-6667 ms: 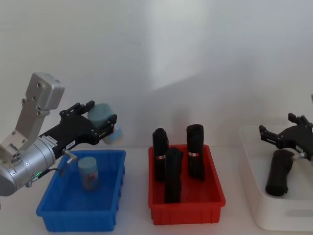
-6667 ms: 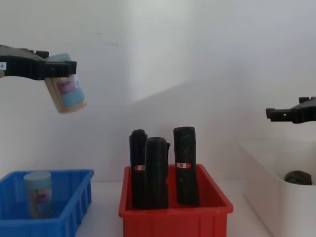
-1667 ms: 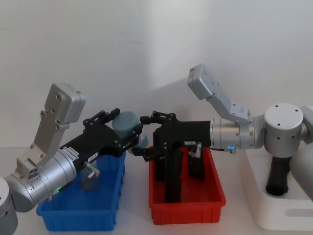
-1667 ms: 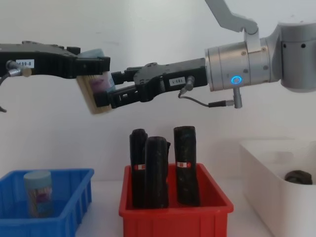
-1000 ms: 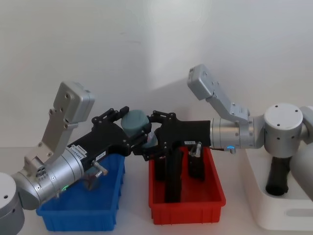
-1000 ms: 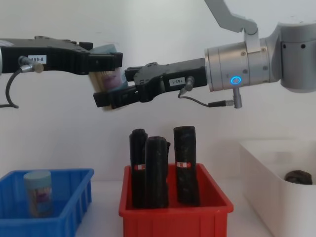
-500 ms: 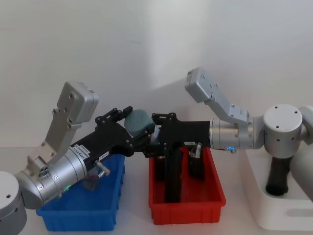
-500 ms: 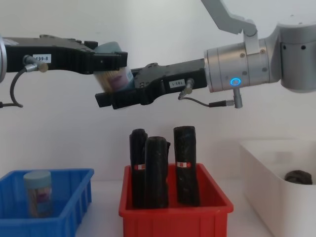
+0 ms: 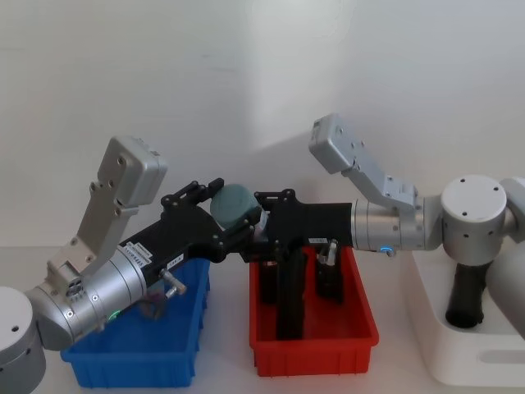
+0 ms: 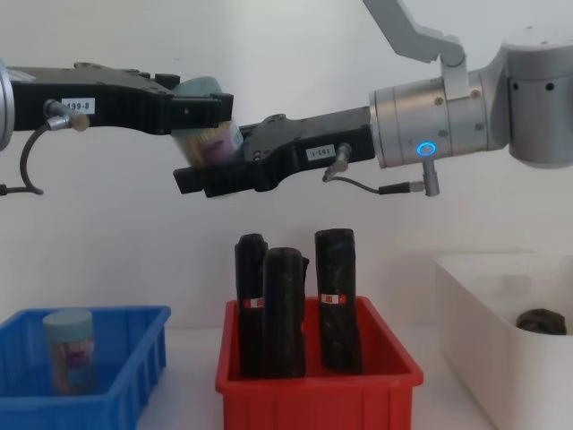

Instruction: Pick the cotton swabs from the blue box and place them into the white box.

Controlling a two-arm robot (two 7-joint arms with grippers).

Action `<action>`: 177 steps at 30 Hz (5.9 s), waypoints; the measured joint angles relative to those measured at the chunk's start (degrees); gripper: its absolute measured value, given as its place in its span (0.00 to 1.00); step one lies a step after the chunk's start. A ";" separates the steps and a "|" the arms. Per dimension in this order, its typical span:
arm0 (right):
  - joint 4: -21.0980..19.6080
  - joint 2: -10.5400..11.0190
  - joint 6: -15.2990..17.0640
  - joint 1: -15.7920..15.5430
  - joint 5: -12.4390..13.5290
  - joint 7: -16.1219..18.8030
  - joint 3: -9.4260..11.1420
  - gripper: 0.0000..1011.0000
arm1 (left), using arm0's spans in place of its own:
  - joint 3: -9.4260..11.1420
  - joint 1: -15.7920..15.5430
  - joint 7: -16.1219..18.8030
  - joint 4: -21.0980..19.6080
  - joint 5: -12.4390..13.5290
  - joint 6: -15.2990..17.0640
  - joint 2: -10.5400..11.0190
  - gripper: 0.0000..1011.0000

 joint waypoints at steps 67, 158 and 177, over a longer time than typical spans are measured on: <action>-20.15 9.98 12.19 -11.75 -1.98 -22.72 3.05 0.64 | 0.05 -0.04 -0.13 -0.01 0.05 0.00 -0.04 0.99; -23.20 20.18 28.66 -21.83 22.18 -48.88 12.52 0.64 | 0.05 -0.04 -0.12 0.00 0.05 0.00 -0.04 0.99; -21.67 19.82 29.59 -20.80 22.41 -48.49 12.76 0.99 | 0.05 -0.04 -0.12 0.00 0.05 -0.01 -0.04 0.99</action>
